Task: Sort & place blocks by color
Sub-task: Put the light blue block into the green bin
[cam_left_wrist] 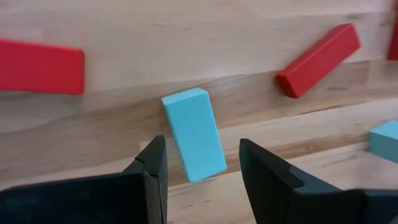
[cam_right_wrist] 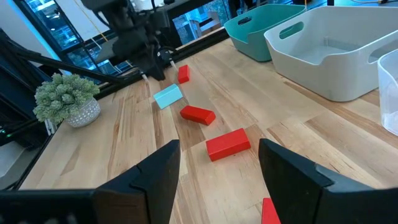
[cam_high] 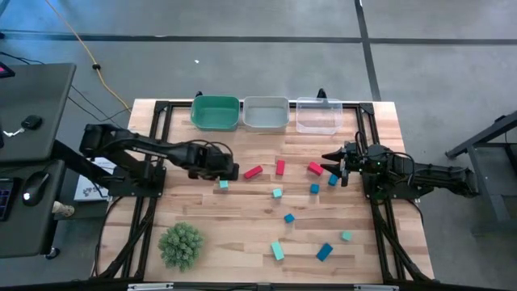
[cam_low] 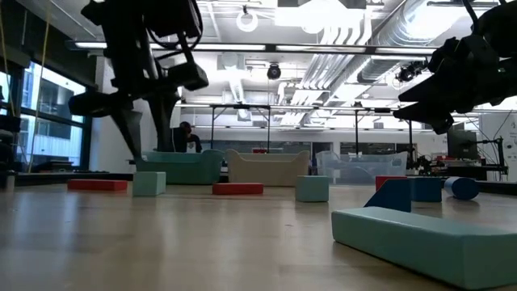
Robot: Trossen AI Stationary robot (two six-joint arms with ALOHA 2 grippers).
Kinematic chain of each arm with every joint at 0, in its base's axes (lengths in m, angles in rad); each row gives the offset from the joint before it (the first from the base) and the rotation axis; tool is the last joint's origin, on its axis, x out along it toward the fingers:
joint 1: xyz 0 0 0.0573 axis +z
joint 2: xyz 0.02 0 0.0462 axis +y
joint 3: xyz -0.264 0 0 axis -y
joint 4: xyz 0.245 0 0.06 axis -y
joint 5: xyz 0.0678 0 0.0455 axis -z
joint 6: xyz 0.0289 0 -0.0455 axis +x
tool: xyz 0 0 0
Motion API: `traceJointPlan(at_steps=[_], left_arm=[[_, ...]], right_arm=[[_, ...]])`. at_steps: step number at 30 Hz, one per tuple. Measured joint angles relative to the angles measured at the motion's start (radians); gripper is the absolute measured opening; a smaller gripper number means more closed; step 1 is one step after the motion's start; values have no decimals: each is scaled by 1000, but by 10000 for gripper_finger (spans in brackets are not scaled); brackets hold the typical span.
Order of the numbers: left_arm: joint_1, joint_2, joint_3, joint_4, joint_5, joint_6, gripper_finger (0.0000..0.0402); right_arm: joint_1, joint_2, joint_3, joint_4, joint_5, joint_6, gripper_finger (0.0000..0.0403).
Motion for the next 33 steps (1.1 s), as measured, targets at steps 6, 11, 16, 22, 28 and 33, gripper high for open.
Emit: traceJointPlan(at_steps=[6, 11, 16, 22, 28, 33], left_arm=[[-20, 63, 0, 47, -1, -32, 124], [-31, 101, 0, 64, -1, -72, 124], [-32, 140, 0, 69, -2, -73, 124], [-32, 196, 1, 67, 1, -61, 124], [-32, 209, 3, 68, 0, -16, 107], [-32, 200, 2, 75, 8, 49, 56]], right_arm=[[0, 0, 0, 0, 0, 0, 209], [0, 0, 0, 0, 0, 0, 209], [0, 0, 0, 0, 0, 0, 209], [0, 0, 0, 0, 0, 0, 209], [0, 0, 0, 0, 0, 0, 209], [0, 0, 0, 0, 0, 0, 209]])
